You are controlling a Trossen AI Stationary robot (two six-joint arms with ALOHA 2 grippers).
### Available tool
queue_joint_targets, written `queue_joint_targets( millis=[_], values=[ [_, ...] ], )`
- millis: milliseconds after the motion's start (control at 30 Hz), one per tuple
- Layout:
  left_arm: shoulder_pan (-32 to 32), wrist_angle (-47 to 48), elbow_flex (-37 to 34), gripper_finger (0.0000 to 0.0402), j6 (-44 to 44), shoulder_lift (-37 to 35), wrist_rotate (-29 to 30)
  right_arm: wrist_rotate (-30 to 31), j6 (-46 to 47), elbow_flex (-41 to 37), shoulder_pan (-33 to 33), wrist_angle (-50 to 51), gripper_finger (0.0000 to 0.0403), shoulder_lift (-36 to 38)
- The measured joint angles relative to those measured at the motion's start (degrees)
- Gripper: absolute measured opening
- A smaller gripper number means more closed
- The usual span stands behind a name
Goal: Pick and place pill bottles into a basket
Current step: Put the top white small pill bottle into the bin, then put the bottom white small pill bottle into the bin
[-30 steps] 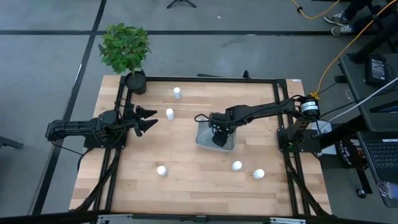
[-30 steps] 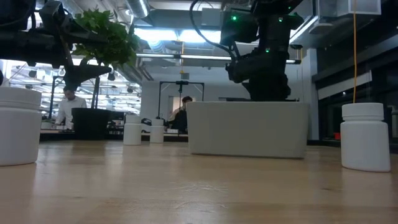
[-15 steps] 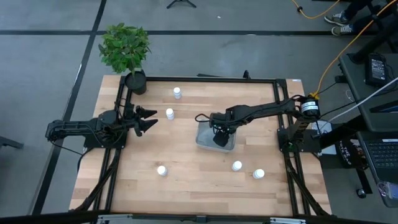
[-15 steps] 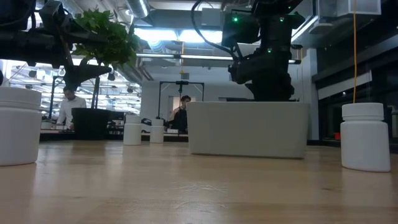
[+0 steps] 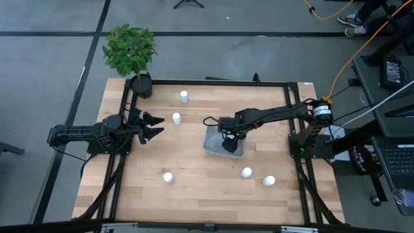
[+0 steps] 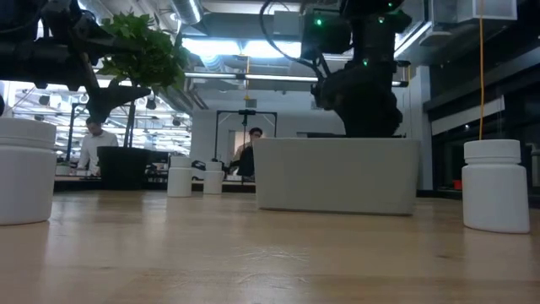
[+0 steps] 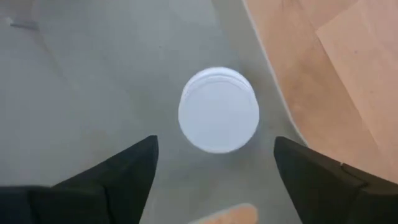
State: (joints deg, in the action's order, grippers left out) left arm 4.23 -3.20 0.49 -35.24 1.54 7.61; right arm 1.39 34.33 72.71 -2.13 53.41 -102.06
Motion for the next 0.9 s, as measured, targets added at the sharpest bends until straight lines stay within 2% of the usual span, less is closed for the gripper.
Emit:
queue_joint_targets(
  millis=[267, 567, 900],
  values=[
    [0.0, 0.0, 0.0, 0.0349, 0.0, 0.0, 0.2, 3.8, -0.7, 12.1, 0.0, 10.3, 0.0331, 0.0],
    [0.0, 0.0, 0.0, 0.0349, 0.0, 0.0, 0.2, 9.8, -2.2, 33.4, 0.6, 27.9, 0.0331, 0.0],
    [0.0, 0.0, 0.0, 0.0349, 4.9, 0.0, 0.2, 9.6, -2.6, 53.4, 8.1, 36.9, 0.0331, 0.1]
  ],
)
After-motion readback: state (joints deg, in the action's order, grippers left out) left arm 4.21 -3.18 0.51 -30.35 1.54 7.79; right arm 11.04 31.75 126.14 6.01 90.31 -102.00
